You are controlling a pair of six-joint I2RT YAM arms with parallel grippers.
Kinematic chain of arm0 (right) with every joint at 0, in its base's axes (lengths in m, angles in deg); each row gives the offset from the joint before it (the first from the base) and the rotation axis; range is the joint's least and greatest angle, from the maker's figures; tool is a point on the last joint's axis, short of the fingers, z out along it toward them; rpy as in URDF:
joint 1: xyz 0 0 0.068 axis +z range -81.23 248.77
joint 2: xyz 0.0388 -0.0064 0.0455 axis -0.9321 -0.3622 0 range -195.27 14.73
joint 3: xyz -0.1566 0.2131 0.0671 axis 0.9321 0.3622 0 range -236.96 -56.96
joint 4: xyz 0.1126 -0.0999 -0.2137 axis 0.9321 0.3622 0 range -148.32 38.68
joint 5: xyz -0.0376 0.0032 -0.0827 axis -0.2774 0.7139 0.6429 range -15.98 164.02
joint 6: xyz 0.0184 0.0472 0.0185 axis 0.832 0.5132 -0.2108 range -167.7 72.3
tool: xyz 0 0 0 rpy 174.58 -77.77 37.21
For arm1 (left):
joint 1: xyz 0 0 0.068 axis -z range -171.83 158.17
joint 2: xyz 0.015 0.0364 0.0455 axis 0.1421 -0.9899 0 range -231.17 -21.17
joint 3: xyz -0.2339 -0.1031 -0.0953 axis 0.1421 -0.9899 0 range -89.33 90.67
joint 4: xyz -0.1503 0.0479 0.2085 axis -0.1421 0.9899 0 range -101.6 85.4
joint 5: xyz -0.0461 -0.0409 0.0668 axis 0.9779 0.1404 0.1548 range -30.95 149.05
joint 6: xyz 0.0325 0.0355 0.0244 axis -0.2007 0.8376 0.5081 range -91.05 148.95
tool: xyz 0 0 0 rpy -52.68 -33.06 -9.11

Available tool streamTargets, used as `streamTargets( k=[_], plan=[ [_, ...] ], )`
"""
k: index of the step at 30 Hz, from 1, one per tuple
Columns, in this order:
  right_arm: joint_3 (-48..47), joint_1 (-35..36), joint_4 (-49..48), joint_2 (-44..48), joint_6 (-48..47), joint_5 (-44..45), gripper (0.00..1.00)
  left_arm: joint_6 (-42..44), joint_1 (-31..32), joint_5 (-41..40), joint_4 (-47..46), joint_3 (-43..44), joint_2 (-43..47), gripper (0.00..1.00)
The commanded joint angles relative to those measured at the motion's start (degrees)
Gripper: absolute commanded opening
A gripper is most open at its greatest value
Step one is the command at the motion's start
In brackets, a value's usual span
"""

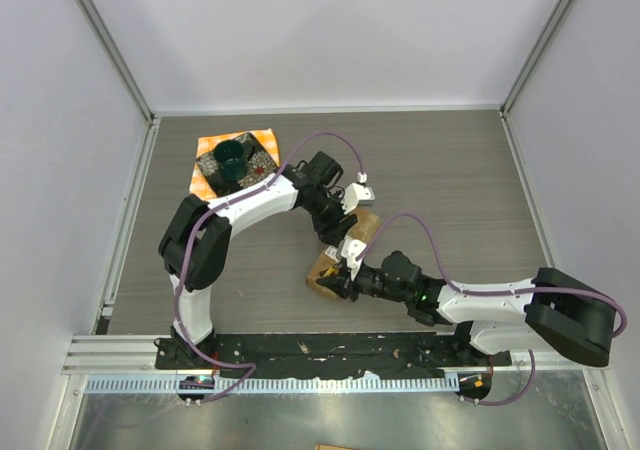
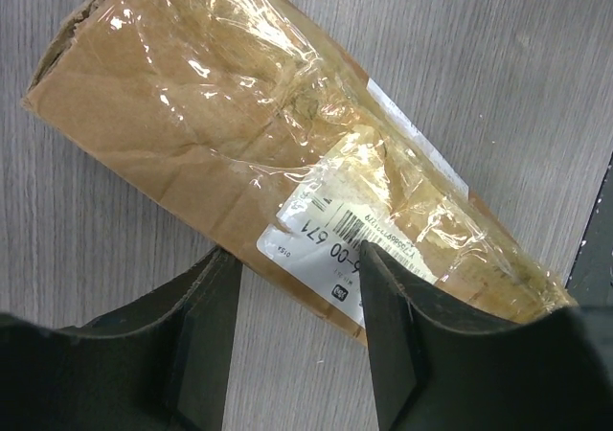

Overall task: Unpack the express box
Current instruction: Cut the express box at the center of the board.

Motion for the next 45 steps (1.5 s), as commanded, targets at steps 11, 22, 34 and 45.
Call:
streamTargets(
  k=[11, 22, 34, 45],
  plan=[
    [-1.04, 1.47, 16.03, 9.88, 2.97, 2.07, 0.01, 12.14, 1.24, -6.68, 6.52, -2.51, -3.52, 0.14],
    [-0.08, 2.88, 15.69, 8.31, 4.55, 2.78, 0.01, 12.58, 1.24, -7.04, 6.61, -3.04, -2.99, 0.08],
    [0.01, 5.25, 11.56, -1.98, 10.00, 5.58, 0.01, 16.17, 1.24, -10.19, 8.62, -2.96, -2.20, 0.06],
    [-2.00, 15.09, 23.23, 6.62, 9.65, 20.96, 0.01, 19.52, 0.98, -13.63, 11.27, -2.43, -3.43, 0.04]
  ],
)
